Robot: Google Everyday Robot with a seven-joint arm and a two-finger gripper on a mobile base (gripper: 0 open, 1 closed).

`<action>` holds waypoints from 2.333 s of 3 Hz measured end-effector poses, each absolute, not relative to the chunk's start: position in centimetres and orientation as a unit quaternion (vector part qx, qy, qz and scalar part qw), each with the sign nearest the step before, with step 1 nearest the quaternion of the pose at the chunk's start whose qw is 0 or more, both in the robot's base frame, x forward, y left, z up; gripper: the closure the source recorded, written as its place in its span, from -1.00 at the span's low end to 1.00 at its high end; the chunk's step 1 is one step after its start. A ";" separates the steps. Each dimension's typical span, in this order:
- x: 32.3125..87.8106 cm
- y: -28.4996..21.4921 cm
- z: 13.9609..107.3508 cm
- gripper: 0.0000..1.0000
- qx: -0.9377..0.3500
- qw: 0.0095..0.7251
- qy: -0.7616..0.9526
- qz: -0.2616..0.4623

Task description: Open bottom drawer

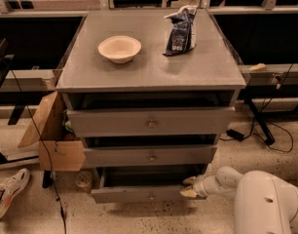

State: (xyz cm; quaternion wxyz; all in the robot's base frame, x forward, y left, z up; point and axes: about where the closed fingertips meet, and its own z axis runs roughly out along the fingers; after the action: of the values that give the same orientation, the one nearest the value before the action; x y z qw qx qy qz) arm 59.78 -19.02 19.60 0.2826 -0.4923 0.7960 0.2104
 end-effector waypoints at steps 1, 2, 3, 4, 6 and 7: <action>59.8 -19.3 19.8 1.00 -0.492 0.283 0.796 0.210; 59.4 -19.4 19.6 0.64 -0.493 0.284 0.796 0.209; 59.3 -19.5 19.6 0.17 -0.493 0.284 0.796 0.209; 56.5 -19.3 18.5 -0.29 -0.502 0.292 0.790 0.199; 55.2 -18.9 18.3 -0.71 -0.512 0.290 0.785 0.192; 55.2 -18.9 18.5 -0.25 -0.512 0.290 0.785 0.192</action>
Offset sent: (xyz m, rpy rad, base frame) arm -0.1123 -0.0096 -0.0437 -0.0266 -0.1104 -0.0144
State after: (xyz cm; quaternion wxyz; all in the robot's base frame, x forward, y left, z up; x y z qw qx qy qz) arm 55.19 -18.91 18.49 0.2901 -0.5118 0.7855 0.1921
